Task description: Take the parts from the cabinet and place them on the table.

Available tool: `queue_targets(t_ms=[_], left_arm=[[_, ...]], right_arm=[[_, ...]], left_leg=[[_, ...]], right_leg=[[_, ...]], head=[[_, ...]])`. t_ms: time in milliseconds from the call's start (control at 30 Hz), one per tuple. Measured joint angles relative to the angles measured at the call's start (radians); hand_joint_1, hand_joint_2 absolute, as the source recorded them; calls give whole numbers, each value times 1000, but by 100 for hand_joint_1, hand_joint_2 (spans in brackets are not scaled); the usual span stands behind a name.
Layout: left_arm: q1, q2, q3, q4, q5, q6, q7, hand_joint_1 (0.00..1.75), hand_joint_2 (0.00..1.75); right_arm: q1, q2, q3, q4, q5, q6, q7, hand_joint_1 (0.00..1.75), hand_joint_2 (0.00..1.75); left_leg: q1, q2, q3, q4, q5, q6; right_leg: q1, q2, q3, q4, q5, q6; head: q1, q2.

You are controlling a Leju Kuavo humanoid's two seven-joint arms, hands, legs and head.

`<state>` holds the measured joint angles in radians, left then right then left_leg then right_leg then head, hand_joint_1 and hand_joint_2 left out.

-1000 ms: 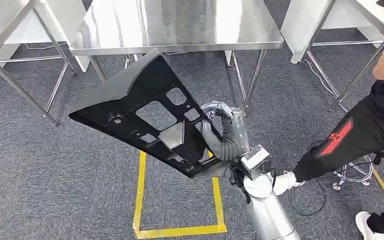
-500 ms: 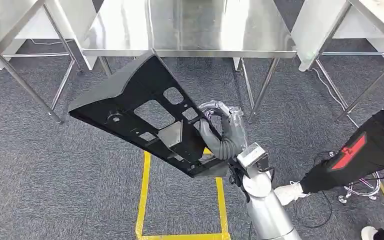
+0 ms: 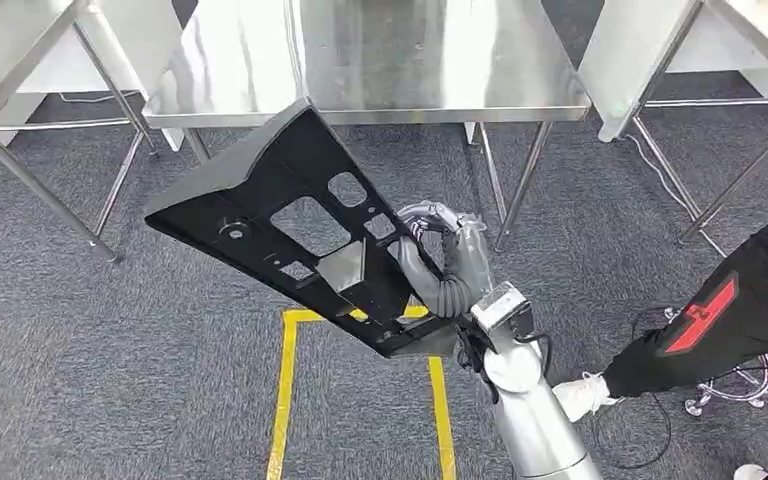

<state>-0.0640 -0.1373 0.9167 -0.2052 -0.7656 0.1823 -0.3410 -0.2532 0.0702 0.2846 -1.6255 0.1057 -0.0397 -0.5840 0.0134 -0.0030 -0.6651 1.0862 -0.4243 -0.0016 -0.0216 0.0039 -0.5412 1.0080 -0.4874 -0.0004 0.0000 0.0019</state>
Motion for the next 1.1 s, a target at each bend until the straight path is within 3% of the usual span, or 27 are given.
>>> queue_targets(t_ms=[33,67,167,200,233,300,367,400,433,467,533,567,600,667,733,767,833,867,900,933,967,1033,1100], left_arm=[[0,1,0,0,0,0,0,0,175],[-1,1,0,0,-1,0,0,0,175],[-1,2,0,0,-2,0,-2,0,175],[-1,0,0,0,-3,-1,-3,0,175],[0,0,0,0,-5,-1,-4,0,175],[-3,2,1,0,-9,-1,-4,0,175],[-3,0,0,0,-10,-1,-4,0,175],[-3,0,0,0,-10,-1,-4,0,175],[-2,-1,0,0,-10,-1,-4,0,175],[-1,-3,1,0,-11,-1,-3,0,175],[-2,-5,1,0,-15,-1,-3,0,175],[-3,-5,1,0,-17,-1,-2,0,175],[-4,-5,1,0,-18,-1,-2,0,175],[-4,-5,1,0,-18,-1,-2,0,175],[-6,-3,1,0,-18,0,-2,0,175],[-7,-5,1,0,-19,0,-2,0,175],[-7,-5,1,0,-21,-2,-2,0,175],[-6,-5,1,0,-21,-2,-2,0,175],[-5,-5,1,0,-21,-2,-2,0,175],[-4,-5,1,0,-21,-2,-2,0,175],[-4,-5,2,0,-21,-2,-3,0,175],[-5,-4,2,0,-21,-2,-5,0,175],[-7,-3,4,0,-20,-3,-6,0,175]], right_arm=[[-1,0,0,0,0,0,0,175,175],[-4,0,0,1,0,-2,0,175,175],[-3,0,0,3,3,-9,5,175,175],[-5,0,0,3,6,-13,6,175,175],[-5,-1,-1,4,11,-17,8,175,175],[-9,-2,-1,5,13,-22,8,175,175],[-3,-7,-2,10,14,-24,9,175,175],[-2,-9,-2,13,18,-26,11,175,175],[-2,-10,-2,16,23,-33,14,175,175],[-4,-10,-2,18,34,-41,19,175,175],[-13,-10,-2,24,43,-50,29,175,175],[-21,-8,-2,30,46,-53,31,175,175],[-29,-8,-2,35,50,-54,39,175,175],[-46,-7,-2,46,54,-55,47,175,175],[-67,-2,-1,55,57,-56,50,175,175],[-84,2,-1,61,64,-63,53,175,175],[-108,6,0,72,79,-72,64,175,175],[-115,7,0,80,86,-77,71,175,175],[-123,8,0,88,90,-83,80,175,175],[-132,9,0,98,92,-86,89,175,175],[-142,11,0,107,92,-87,94,175,175],[-169,19,0,124,92,-87,102,175,175],[-194,25,0,141,92,-88,106,175,175]], left_leg=[[-2,0,29,-58,14,8],[-10,2,43,-74,-3,11],[-18,-2,42,-72,-11,25],[-9,-3,58,-88,-7,33],[-9,-2,70,-100,-7,38],[-9,-1,81,-102,-16,52],[-10,-2,90,-102,-27,56],[-10,-5,96,-102,-32,55],[-10,-6,105,-101,-39,52],[-9,-8,116,-101,-47,50],[-10,-11,136,-101,-66,40],[-21,-12,139,-91,-80,32],[-20,-12,140,-93,-85,28],[-12,-11,143,-96,-90,19],[-7,-6,139,-80,-106,6],[-6,-4,116,-25,-130,0],[-1,-3,19,141,-189,-10],[0,-2,-30,209,-203,-13],[0,-1,-64,239,-192,-14],[0,-1,-72,220,-157,-12],[0,-1,-57,156,-100,-8],[-1,0,9,-31,20,7],[-13,1,33,-75,3,17]], right_leg=[[0,-1,3,-3,-7,4],[12,0,6,-2,-12,12],[6,-2,8,-12,-16,27],[16,-2,10,-13,-23,34],[8,-3,2,12,-30,35],[10,-2,-81,157,-78,24],[9,-2,-182,307,-111,27],[9,-2,-204,322,-101,34],[8,-3,-200,287,-70,46],[6,-3,-170,205,-20,60],[-2,-5,-96,24,66,74],[3,-4,-78,1,70,62],[-1,-5,-77,3,67,43],[8,-2,-79,6,60,26],[-3,1,-66,0,56,14],[-5,0,-60,0,49,2],[-3,0,-50,0,40,-8],[-2,0,-45,0,35,-8],[-1,0,-38,0,28,-7],[-1,1,-29,0,22,-7],[-1,2,-18,0,14,-5],[-1,5,4,-2,-1,1],[10,8,6,-2,-10,13]], head=[[1,0],[1,0],[0,0],[0,0],[2,0],[6,0],[6,0],[6,0],[6,0],[6,0],[7,0],[7,0],[7,0],[5,0],[5,0],[0,0],[1,0],[1,0],[1,0],[1,0],[1,0],[1,0],[2,0]])
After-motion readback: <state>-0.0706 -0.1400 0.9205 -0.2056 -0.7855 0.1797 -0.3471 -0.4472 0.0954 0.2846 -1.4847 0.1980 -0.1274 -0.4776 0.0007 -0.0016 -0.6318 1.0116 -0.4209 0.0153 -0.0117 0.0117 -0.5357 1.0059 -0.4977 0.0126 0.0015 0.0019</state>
